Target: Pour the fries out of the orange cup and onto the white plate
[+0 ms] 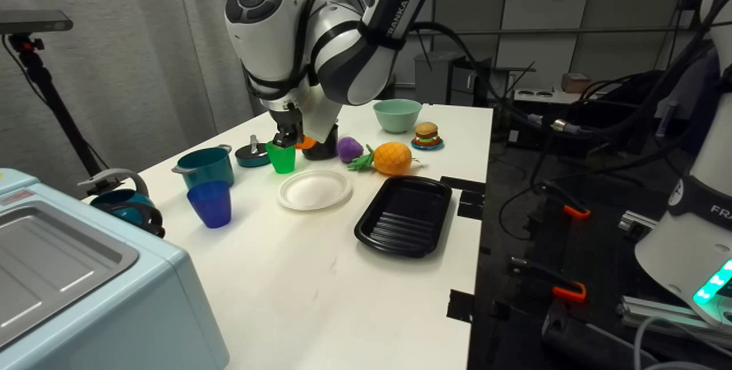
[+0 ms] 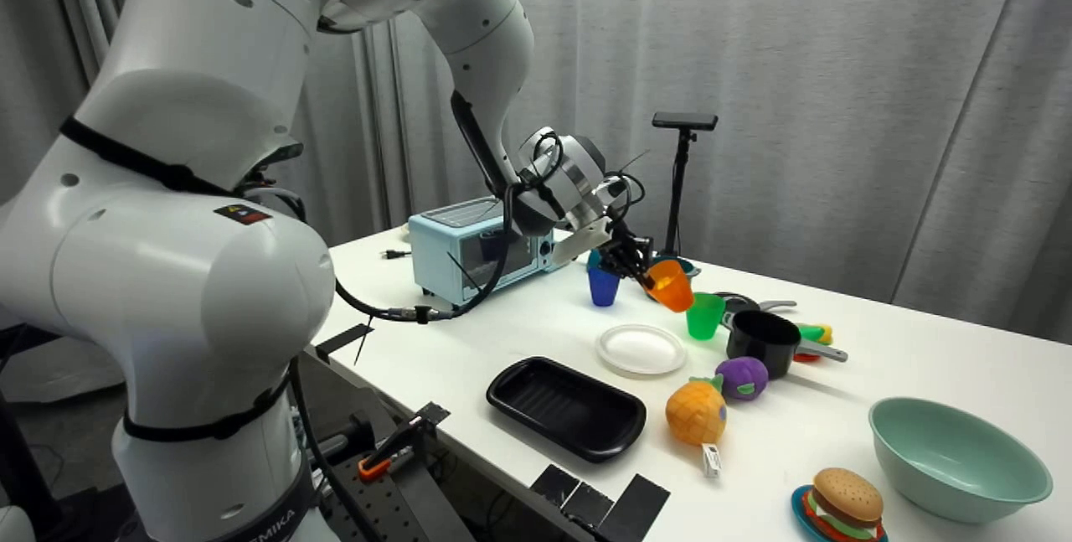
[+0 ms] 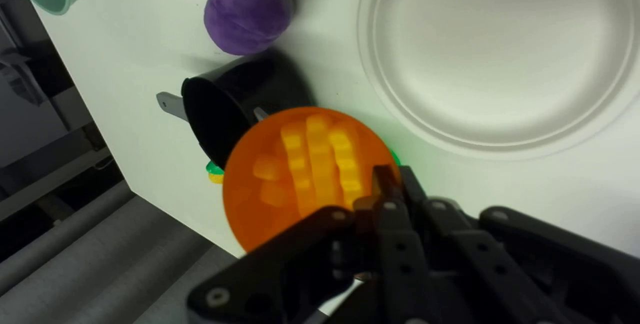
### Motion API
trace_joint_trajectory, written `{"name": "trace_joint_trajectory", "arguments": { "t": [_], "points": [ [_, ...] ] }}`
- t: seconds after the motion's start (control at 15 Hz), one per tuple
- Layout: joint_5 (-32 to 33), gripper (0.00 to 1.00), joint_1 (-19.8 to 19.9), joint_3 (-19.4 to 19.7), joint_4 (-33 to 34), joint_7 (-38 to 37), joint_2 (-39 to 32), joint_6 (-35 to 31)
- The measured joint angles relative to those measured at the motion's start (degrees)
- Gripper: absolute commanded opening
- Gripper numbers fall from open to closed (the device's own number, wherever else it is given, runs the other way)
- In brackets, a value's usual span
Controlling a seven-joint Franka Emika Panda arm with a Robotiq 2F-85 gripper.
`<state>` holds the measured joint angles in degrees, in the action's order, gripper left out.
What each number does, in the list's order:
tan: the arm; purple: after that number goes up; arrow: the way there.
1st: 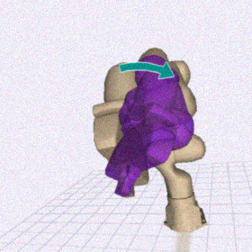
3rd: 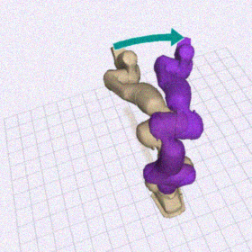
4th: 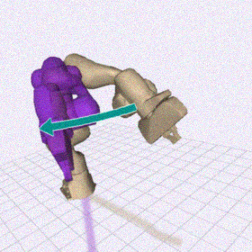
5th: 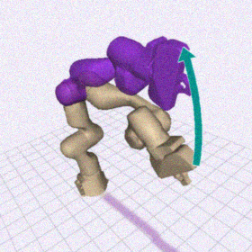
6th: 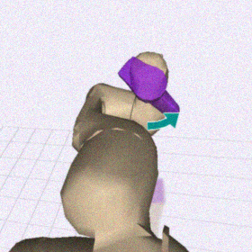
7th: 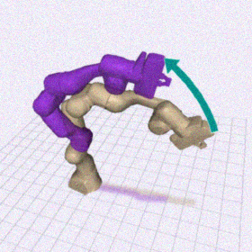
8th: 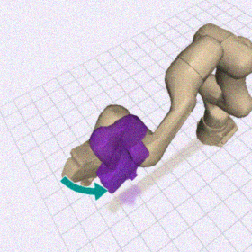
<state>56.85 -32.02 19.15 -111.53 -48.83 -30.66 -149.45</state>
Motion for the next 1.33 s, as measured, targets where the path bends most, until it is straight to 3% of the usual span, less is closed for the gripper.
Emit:
{"name": "trace_joint_trajectory", "arguments": {
  "t": [0.33,0.53,0.73,1.07,1.33],
  "points": [
    [-4.16,0.01,10.96,-11.17,1.53,1.63,0.02,-3.95],
    [-10.81,0.01,16.76,-14.73,0.83,5.95,0.26,-10.36],
    [-21.12,0.01,23.63,-18.74,-2.53,15.03,1.46,-18.26],
    [-39.12,0.01,44.41,-37.99,-10.73,35.67,2.18,-27.83],
    [-49.74,0.01,57.97,-54.61,-11.66,48.63,-2.68,-29.12]
  ]
}}
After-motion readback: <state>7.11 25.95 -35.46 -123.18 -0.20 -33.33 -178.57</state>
